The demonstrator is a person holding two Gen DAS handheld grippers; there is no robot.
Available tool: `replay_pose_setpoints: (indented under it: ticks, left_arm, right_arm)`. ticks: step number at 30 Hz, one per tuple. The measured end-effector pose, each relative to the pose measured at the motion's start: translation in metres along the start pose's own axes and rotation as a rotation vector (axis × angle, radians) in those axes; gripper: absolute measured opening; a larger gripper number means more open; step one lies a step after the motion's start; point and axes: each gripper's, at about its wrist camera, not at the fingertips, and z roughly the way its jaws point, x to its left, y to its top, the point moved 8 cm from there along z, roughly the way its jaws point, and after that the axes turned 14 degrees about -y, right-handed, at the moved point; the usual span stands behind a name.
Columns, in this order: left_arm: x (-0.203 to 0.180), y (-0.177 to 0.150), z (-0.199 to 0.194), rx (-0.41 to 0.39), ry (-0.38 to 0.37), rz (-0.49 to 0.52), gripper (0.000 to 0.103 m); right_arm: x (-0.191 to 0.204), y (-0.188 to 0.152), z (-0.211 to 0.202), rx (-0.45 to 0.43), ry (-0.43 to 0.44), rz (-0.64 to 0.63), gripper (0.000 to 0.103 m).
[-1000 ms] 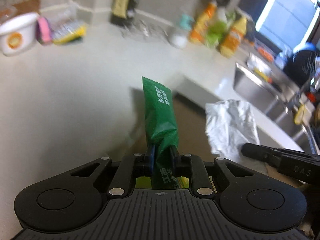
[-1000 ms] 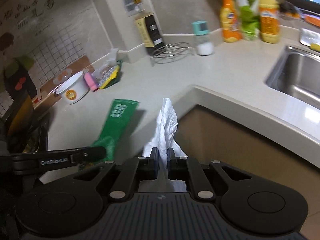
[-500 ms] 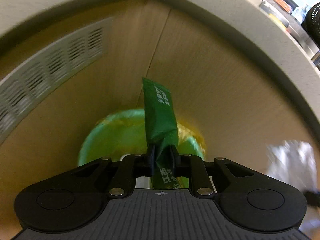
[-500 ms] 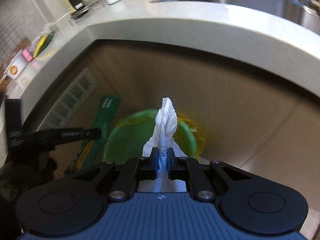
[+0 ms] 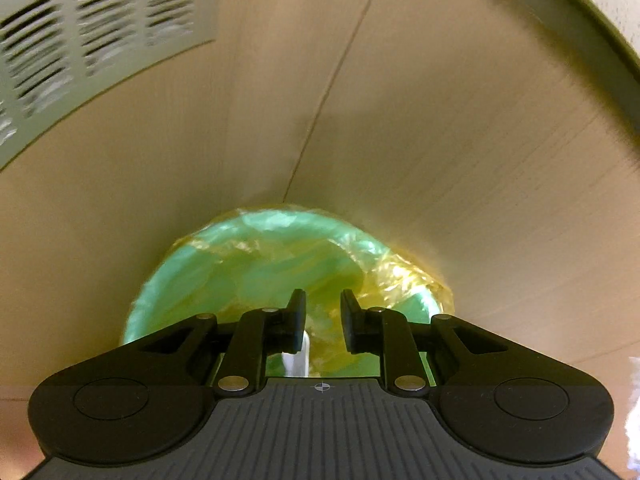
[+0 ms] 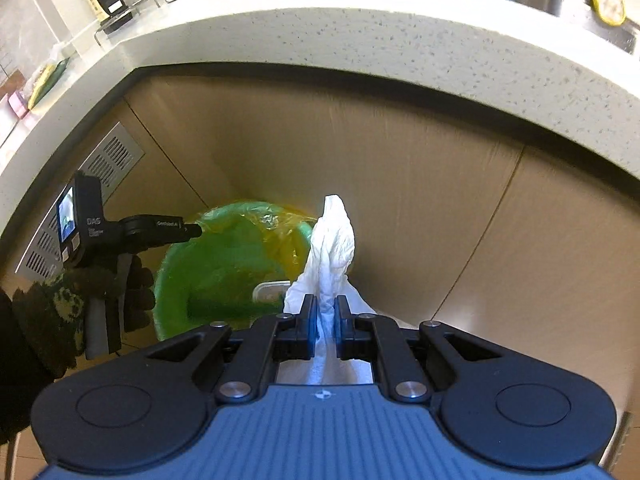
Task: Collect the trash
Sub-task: 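Open the left tool to drop the wrapper while the right tool releases the towel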
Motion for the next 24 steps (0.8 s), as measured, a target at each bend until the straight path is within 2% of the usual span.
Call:
replay_pose_setpoints:
  ticks: [5,9,12,16,21,23,24]
  left_arm:
    - [0.003,-0.017,-0.043,0.013,-0.034,-0.060,0.021]
    - [0.009,-0.036,-0.087,-0.007,-0.041,-0.149,0.021]
    - [0.009,-0.048,-0.118,-0.047,-0.046,-0.189,0.022]
    - [0.006,-0.056,-0.159,-0.113,-0.057,-0.231,0.021]
    - [0.015,-0.064,-0.190,-0.176,-0.048,-0.285,0.021]
    - [0.022,-0.069,-0.194,-0.183,-0.040,-0.314,0.021]
    - [0.026,-0.071,-0.190,-0.183,-0.032,-0.326,0.021]
  right_arm:
    - [0.021,0.003,0.030,0.069,0.075,-0.014,0.009]
    - [0.065,0.017,0.062,0.138,0.187,-0.051,0.009]
    - [0.104,0.018,0.100,0.236,0.253,-0.058,0.009]
    - [0.154,0.005,0.169,0.367,0.215,-0.111,0.009]
    - [0.186,-0.010,0.225,0.458,0.150,-0.166,0.010]
    - [0.198,-0.011,0.236,0.478,0.143,-0.158,0.016]
    - [0.200,-0.012,0.239,0.490,0.138,-0.154,0.025]
